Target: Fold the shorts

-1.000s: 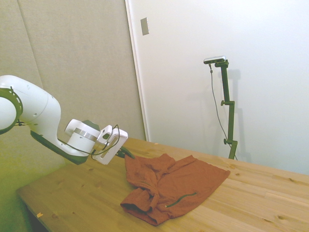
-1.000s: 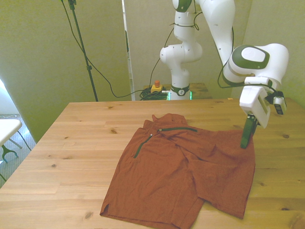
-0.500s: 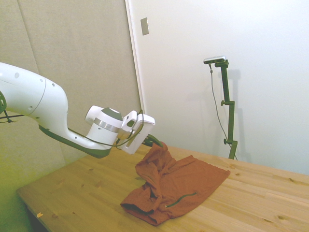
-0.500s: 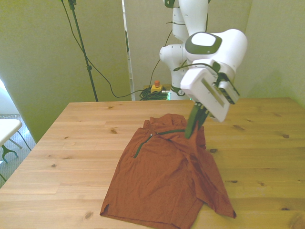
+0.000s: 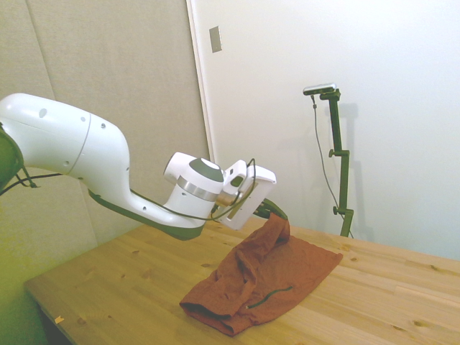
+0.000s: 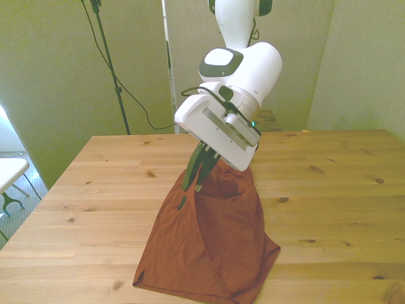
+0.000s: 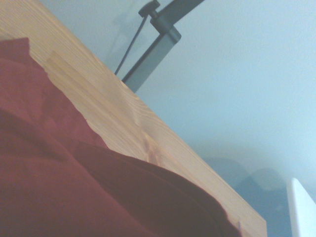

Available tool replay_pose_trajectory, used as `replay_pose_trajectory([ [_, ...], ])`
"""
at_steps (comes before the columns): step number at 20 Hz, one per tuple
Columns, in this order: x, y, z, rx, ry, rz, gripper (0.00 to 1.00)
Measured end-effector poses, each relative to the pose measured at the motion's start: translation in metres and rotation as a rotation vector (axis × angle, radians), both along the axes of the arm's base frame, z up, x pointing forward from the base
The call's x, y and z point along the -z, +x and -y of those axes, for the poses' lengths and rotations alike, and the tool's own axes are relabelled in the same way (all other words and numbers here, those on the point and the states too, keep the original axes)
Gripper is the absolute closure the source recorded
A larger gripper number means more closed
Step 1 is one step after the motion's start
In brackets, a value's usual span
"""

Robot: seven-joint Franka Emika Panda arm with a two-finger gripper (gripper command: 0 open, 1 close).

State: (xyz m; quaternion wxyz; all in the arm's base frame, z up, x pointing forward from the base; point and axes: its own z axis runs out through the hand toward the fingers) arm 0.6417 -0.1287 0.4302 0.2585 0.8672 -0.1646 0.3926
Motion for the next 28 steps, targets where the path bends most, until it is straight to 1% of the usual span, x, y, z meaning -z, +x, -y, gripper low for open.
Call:
replay_pose_trajectory([
  [1, 0.001, 0.005, 0.004, 0.003, 0.002, -0.002, 0.00],
  [7, 0.000, 0.023, 0.032, 0.044, 0.023, 0.002, 0.00],
  [12, -0.020, 0.029, 0.060, 0.075, 0.038, 0.020, 0.00],
  [16, -0.017, 0.034, 0.075, 0.093, 0.046, 0.015, 0.00],
  [18, -0.017, 0.035, 0.072, 0.094, 0.082, 0.012, 0.00],
  [19, -0.019, 0.033, 0.067, 0.099, 0.129, 0.008, 0.00],
  [20, -0.023, 0.028, 0.061, 0.117, 0.183, -0.008, 0.00],
  [22, -0.035, 0.005, 0.041, 0.153, 0.280, -0.079, 0.00],
  [25, -0.048, -0.046, -0.001, 0.199, 0.413, -0.217, 0.00],
  [28, -0.048, -0.106, -0.026, 0.266, 0.562, -0.349, 0.00],
])
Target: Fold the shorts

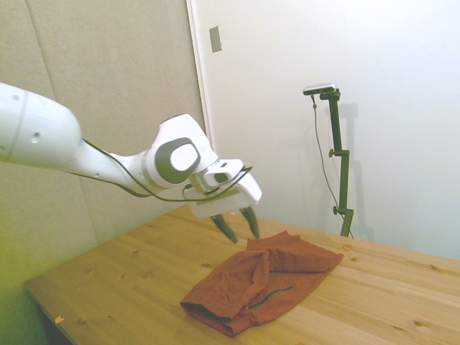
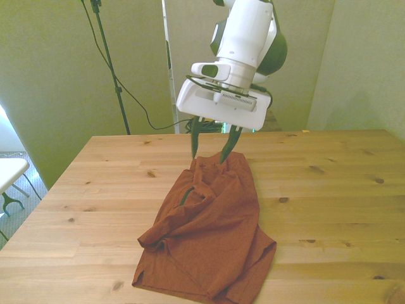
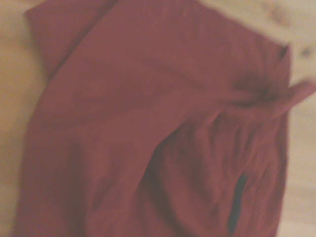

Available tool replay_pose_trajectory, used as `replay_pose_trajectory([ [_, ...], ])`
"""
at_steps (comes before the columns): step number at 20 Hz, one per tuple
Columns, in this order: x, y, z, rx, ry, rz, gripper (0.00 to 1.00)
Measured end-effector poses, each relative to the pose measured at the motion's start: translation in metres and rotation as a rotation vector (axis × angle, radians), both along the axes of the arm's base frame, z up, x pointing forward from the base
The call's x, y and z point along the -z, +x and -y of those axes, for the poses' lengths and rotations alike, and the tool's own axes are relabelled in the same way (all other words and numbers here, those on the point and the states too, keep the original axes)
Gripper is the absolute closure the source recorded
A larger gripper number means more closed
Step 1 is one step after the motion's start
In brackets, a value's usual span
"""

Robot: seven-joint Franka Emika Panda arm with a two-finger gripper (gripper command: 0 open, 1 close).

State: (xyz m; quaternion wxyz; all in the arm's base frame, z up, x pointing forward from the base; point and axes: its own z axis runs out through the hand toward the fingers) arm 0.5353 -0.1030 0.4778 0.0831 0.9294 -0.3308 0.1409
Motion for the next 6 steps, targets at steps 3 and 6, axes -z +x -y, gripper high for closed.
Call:
replay_pose_trajectory([
  [3, 0.012, -0.066, -0.019, 0.067, 0.161, -0.123, 0.00],
  [6, 0.023, -0.123, -0.037, 0.085, 0.224, -0.182, 0.00],
])
